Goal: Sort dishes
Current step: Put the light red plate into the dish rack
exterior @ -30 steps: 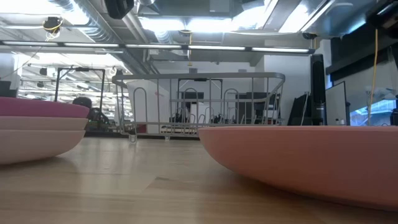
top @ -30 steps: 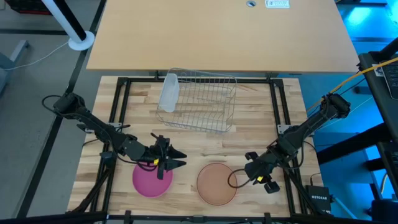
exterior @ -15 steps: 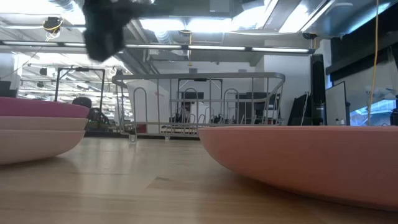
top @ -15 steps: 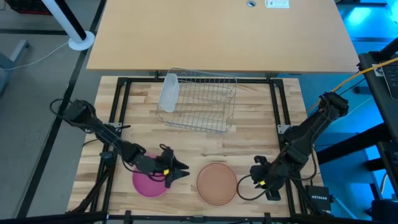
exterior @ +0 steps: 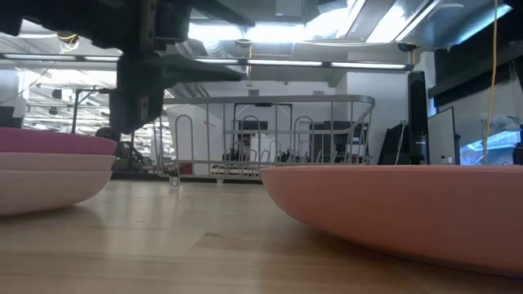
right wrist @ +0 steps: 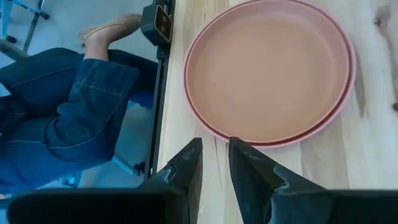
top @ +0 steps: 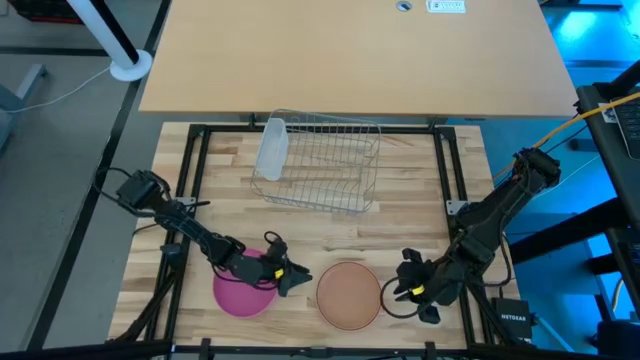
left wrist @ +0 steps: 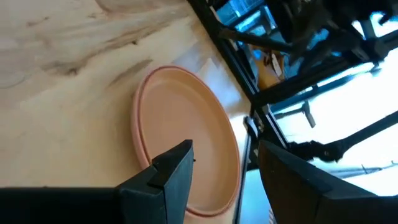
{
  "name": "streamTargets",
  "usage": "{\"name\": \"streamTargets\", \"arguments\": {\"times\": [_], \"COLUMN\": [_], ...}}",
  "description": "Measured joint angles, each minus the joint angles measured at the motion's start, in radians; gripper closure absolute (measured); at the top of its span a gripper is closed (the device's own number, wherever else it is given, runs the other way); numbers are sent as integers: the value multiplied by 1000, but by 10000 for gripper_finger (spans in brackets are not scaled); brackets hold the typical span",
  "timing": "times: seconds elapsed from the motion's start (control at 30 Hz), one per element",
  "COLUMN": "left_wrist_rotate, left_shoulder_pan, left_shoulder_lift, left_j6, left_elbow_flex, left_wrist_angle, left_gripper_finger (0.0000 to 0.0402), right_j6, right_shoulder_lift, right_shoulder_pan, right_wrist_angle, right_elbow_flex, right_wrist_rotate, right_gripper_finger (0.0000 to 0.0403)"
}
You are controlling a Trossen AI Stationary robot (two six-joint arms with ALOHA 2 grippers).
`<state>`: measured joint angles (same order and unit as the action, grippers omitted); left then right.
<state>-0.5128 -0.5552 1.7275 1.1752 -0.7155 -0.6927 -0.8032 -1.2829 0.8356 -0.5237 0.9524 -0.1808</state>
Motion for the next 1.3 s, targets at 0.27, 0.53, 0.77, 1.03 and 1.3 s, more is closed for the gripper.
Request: {"name": "streamTargets", "arguments": {"times": [0.27,0.53,0.77,1.03,1.3], "left_wrist_rotate": [-1,11,42,144,201], "left_shoulder_pan": [49,64,50,10,-7], "left_shoulder_lift": [-1,35,42,51,150], "left_j6": [-133,-605,-823,-820,-1085], "left_elbow_flex": [-7,-202,-352,-371,-383], "left_wrist_angle": [-91,29,416,585,523], "left_gripper_finger": [231,231,231,231,231], "right_j6": [34,70,69,78,79], "right_shoulder_lift": [-7,-42,-115,-223,-267], "right_shoulder_pan": [-22,-132,-191,-216,-249], "right_wrist_angle": [-1,3,14,14,29], "right_elbow_flex": [0,0,0,0,0], "right_wrist_rotate": [-78,-17,101,125,130], "right_gripper_finger": [318,318,318,318,318]}}
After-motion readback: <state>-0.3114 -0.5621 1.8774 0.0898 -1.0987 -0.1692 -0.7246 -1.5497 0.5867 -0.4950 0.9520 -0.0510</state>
